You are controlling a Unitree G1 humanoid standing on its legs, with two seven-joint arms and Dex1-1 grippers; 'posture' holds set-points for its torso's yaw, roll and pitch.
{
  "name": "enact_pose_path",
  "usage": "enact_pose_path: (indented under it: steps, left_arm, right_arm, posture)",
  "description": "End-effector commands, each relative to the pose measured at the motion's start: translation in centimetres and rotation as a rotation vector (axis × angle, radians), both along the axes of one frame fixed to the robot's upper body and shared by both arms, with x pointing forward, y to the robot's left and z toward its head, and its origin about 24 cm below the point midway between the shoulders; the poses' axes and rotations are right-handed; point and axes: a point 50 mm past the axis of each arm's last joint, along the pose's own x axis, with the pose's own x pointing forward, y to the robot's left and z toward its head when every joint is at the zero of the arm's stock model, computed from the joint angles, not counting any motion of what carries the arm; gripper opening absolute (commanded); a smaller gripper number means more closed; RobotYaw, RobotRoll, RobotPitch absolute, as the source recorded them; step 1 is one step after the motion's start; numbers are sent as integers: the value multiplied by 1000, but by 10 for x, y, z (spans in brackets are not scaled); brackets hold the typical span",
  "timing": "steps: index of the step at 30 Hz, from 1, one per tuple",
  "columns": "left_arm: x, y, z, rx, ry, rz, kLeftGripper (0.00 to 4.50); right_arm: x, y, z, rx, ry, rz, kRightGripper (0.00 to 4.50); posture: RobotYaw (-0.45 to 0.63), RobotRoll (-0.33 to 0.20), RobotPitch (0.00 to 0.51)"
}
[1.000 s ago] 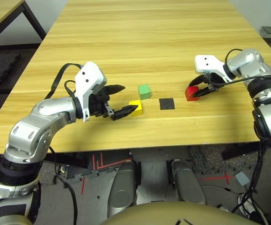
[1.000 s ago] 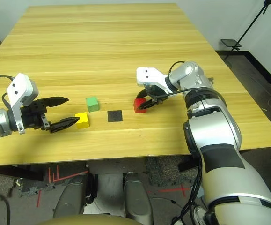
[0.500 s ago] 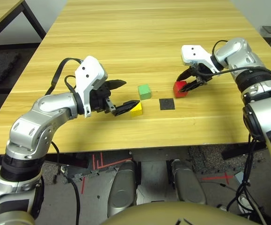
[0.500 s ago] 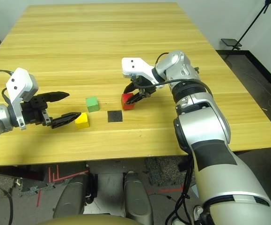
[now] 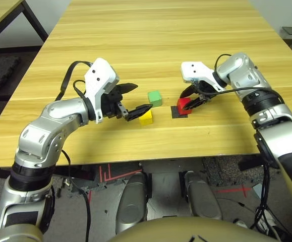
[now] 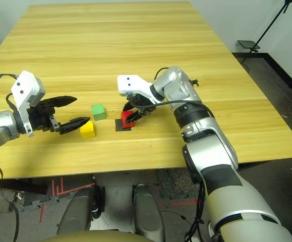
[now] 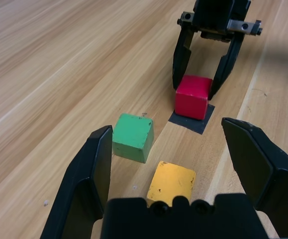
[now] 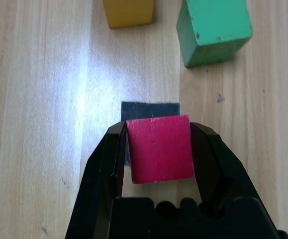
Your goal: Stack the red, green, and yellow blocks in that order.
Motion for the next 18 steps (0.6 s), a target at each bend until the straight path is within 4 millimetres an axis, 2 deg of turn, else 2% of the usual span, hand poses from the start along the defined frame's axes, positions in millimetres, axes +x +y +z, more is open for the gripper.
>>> enact_pose_path:
  steps: [1, 13, 18]
  left_arm:
    - [-2, -1, 1, 3, -18, 7, 4500]
    - [-2, -1, -1, -1, -20, 13, 4500]
    - [8, -4, 1, -6, -34, 19, 4500]
  right_arm:
    - [-2, 4, -3, -8, -6, 15, 2047]
    - [-9, 4, -10, -42, 28, 28, 2060]
    - [-10, 2, -7, -9, 39, -2, 3643]
  posture:
    - [550, -197, 143]
    - [546, -193, 147]
    - [523, -180, 135]
